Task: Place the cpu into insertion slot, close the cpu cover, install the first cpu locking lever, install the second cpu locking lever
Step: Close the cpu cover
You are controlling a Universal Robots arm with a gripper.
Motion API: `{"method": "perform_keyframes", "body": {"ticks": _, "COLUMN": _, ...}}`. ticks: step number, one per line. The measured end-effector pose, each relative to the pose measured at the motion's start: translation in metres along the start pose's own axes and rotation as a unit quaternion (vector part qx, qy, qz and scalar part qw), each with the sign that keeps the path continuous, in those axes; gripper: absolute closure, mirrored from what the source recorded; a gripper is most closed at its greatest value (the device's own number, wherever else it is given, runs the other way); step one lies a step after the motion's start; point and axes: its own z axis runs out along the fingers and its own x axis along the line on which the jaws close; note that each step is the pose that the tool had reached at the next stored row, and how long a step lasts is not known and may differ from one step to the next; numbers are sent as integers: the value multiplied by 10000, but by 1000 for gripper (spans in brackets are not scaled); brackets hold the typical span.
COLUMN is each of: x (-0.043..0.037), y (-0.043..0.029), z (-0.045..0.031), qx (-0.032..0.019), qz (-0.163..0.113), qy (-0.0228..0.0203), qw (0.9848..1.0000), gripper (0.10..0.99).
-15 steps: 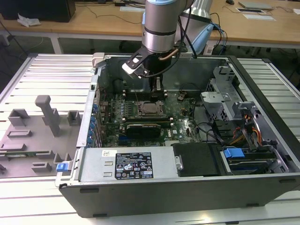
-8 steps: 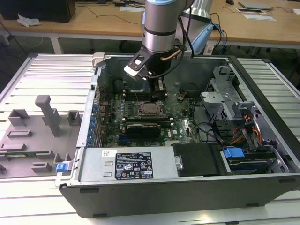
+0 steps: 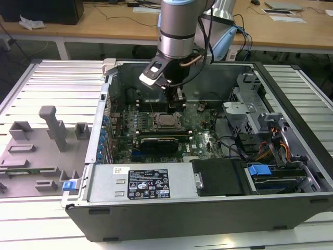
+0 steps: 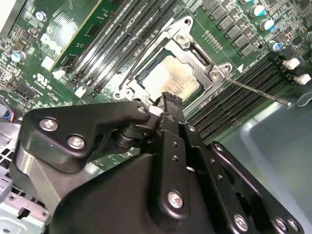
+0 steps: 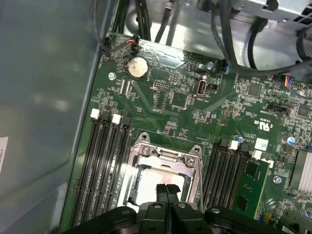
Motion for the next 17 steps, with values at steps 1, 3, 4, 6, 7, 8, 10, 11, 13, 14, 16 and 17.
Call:
{"method": "perform_keyframes", "body": {"ticks": 1, "x": 1, "y": 0, "z": 0, "qx": -5, "qz": -127, "qy": 0, "qw": 9999, "gripper": 980}}
{"method": "perform_keyframes", "body": {"ticks": 3, "x": 2, "y": 1, "z": 2, "qx": -20, "qz": -503, "qy": 0, "qw": 9987, "gripper": 980}}
{"method": "perform_keyframes", "body": {"ticks": 4, "x": 2, "y": 1, "z": 1, "qx": -23, "qz": -599, "qy": -1, "qw": 9982, "gripper": 980}}
{"method": "perform_keyframes", "body": {"ticks": 6, "x": 3, "y": 1, "z": 1, "qx": -28, "qz": -772, "qy": -4, "qw": 9970, "gripper": 980}}
{"method": "perform_keyframes", "body": {"ticks": 7, "x": 3, "y": 1, "z": 0, "qx": -33, "qz": -921, "qy": -6, "qw": 9957, "gripper": 980}}
{"method": "perform_keyframes", "body": {"ticks": 8, "x": 4, "y": 1, "z": 1, "qx": -38, "qz": -1045, "qy": -6, "qw": 9945, "gripper": 980}}
{"method": "perform_keyframes", "body": {"ticks": 10, "x": 5, "y": 1, "z": 2, "qx": -47, "qz": -1286, "qy": -6, "qw": 9917, "gripper": 980}}
{"method": "perform_keyframes", "body": {"ticks": 11, "x": 6, "y": 1, "z": 1, "qx": -52, "qz": -1432, "qy": -7, "qw": 9897, "gripper": 980}}
{"method": "perform_keyframes", "body": {"ticks": 13, "x": 7, "y": 2, "z": 2, "qx": -59, "qz": -1608, "qy": -7, "qw": 9870, "gripper": 980}}
{"method": "perform_keyframes", "body": {"ticks": 14, "x": 7, "y": 2, "z": 2, "qx": -63, "qz": -1728, "qy": -8, "qw": 9849, "gripper": 980}}
{"method": "perform_keyframes", "body": {"ticks": 16, "x": 8, "y": 2, "z": 2, "qx": -72, "qz": -1969, "qy": -9, "qw": 9804, "gripper": 980}}
{"method": "perform_keyframes", "body": {"ticks": 17, "x": 9, "y": 2, "z": 2, "qx": -76, "qz": -2090, "qy": -9, "qw": 9779, "gripper": 980}}
